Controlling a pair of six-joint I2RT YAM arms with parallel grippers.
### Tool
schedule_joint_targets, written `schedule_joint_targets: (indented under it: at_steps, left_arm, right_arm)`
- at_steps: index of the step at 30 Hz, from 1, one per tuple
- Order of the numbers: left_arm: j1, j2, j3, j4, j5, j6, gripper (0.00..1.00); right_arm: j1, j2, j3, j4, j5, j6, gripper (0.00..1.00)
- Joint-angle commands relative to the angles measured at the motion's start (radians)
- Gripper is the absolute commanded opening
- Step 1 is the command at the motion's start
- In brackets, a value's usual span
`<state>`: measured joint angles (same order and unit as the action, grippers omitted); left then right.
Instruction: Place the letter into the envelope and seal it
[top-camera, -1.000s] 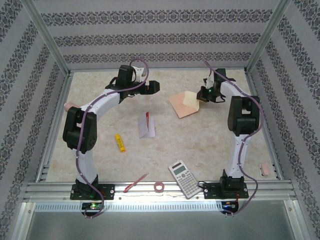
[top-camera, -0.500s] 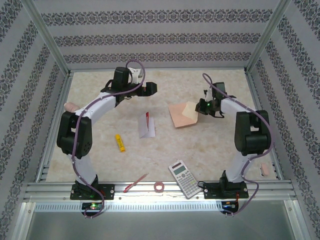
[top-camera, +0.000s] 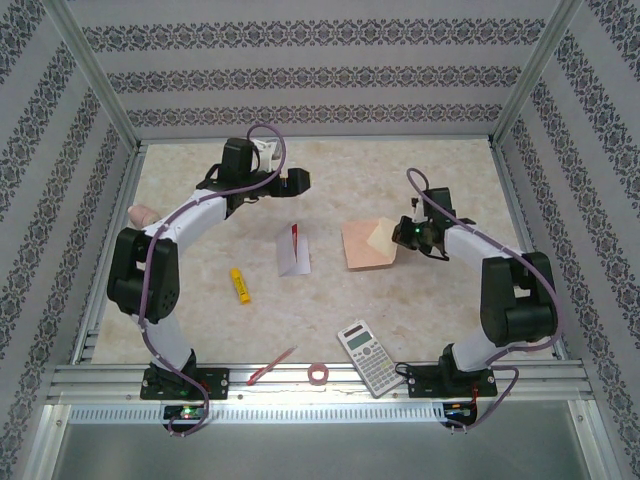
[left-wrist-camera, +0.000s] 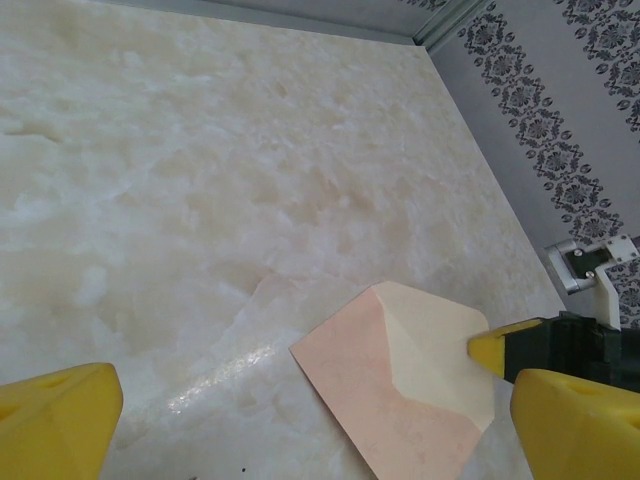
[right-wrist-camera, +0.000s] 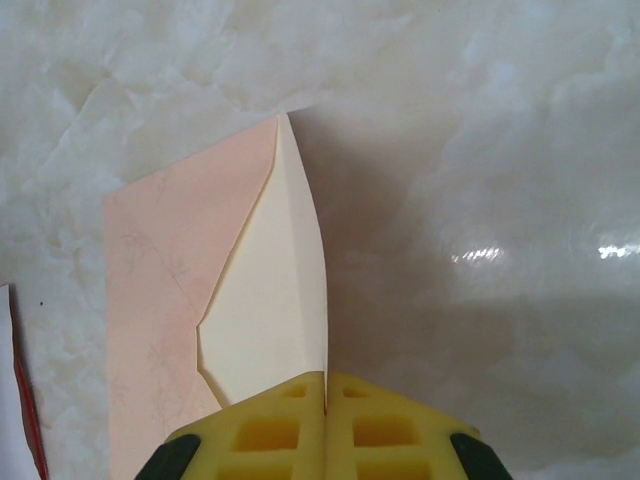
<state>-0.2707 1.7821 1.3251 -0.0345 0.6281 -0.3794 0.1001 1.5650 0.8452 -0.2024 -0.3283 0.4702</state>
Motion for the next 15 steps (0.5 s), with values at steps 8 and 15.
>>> schedule_joint_targets:
  at_steps: [8, 15]
  left_arm:
    - [0.011, -0.068, -0.024, 0.037, 0.012, -0.006, 1.00]
    - [0.011, -0.076, -0.032, 0.035, 0.007, -0.004, 1.00]
  right_arm:
    - [0.026, -0.033, -0.075, 0.064, 0.059, 0.051, 0.03]
    - [0.027, -0.045, -0.068, 0.050, 0.071, 0.044, 0.35]
